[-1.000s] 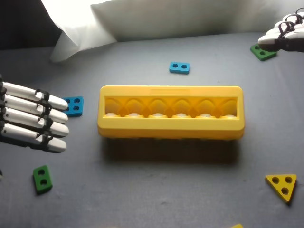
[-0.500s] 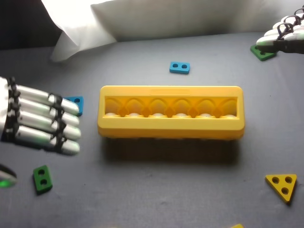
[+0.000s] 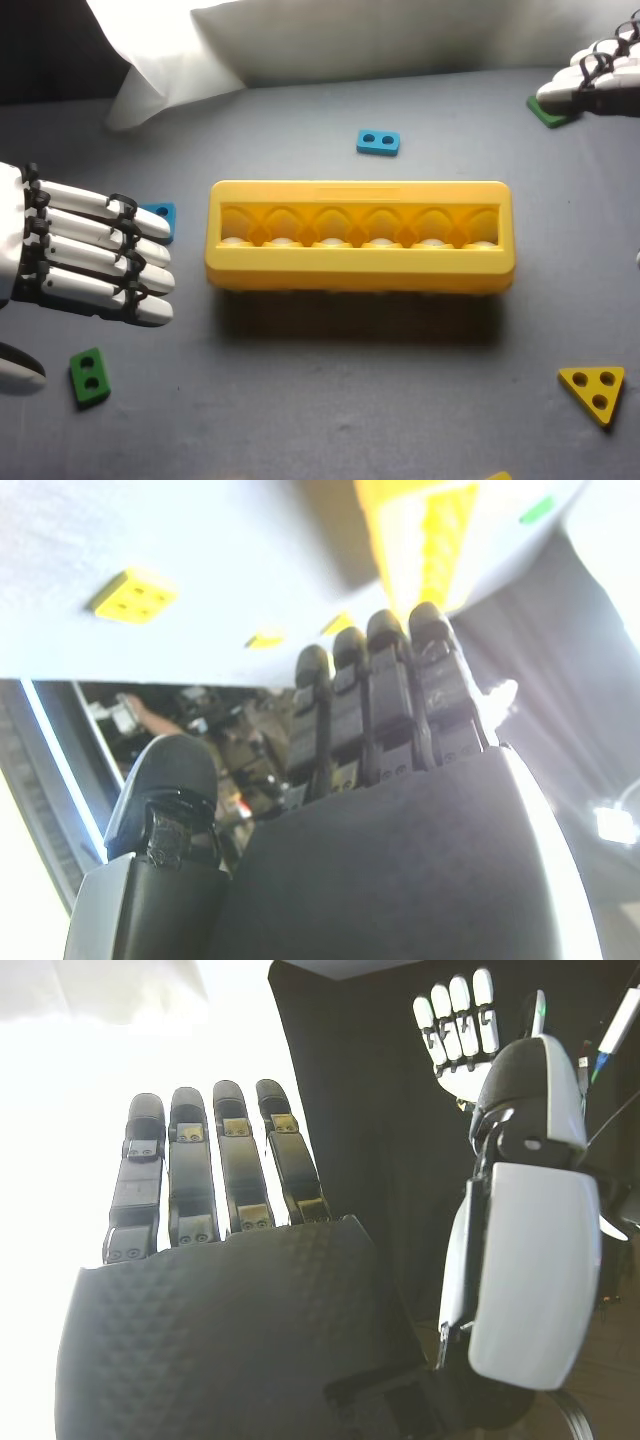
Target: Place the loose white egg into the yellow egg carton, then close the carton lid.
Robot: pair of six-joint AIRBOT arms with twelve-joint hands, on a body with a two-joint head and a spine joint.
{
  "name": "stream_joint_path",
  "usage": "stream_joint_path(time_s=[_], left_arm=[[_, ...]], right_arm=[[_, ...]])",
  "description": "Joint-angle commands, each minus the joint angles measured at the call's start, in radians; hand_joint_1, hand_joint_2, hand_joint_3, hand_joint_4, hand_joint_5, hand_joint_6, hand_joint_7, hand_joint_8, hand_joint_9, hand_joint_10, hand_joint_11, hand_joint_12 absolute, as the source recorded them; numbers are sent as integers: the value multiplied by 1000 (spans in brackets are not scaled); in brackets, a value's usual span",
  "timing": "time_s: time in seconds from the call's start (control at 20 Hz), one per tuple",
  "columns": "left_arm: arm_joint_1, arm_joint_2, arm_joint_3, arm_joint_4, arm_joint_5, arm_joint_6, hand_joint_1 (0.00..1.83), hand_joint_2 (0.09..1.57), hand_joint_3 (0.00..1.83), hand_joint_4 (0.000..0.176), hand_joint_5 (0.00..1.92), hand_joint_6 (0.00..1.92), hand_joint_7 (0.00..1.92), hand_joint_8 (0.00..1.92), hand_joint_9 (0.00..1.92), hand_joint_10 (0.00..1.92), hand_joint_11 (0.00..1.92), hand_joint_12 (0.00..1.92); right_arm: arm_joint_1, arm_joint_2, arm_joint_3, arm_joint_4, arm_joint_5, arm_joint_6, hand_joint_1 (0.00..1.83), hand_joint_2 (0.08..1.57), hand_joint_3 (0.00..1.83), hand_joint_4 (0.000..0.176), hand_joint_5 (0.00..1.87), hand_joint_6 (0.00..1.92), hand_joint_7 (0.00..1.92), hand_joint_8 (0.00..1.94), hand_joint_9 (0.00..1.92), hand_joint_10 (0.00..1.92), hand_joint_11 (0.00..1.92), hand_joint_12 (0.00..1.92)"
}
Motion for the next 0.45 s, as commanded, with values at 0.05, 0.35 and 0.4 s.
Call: stream_joint_path(time_s=[0.05,0.35,0.4], left_arm=[[-7,19,16,-79,-49,-4,0,1441,0,0,237,0,228,1,201,2,91,163],[-7,20,22,-79,-59,-8,0,1443,1,0,153,1,141,4,112,5,0,121],[-7,19,20,-79,-59,-8,0,1443,1,0,153,1,141,4,112,5,0,121]], right_arm=[[7,15,0,46,55,6,407,889,0,0,156,0,138,0,101,0,0,240],[6,16,-2,46,58,6,446,927,6,0,171,0,155,2,106,2,0,161],[5,16,-2,46,62,6,446,927,6,0,171,0,155,2,106,2,0,161]])
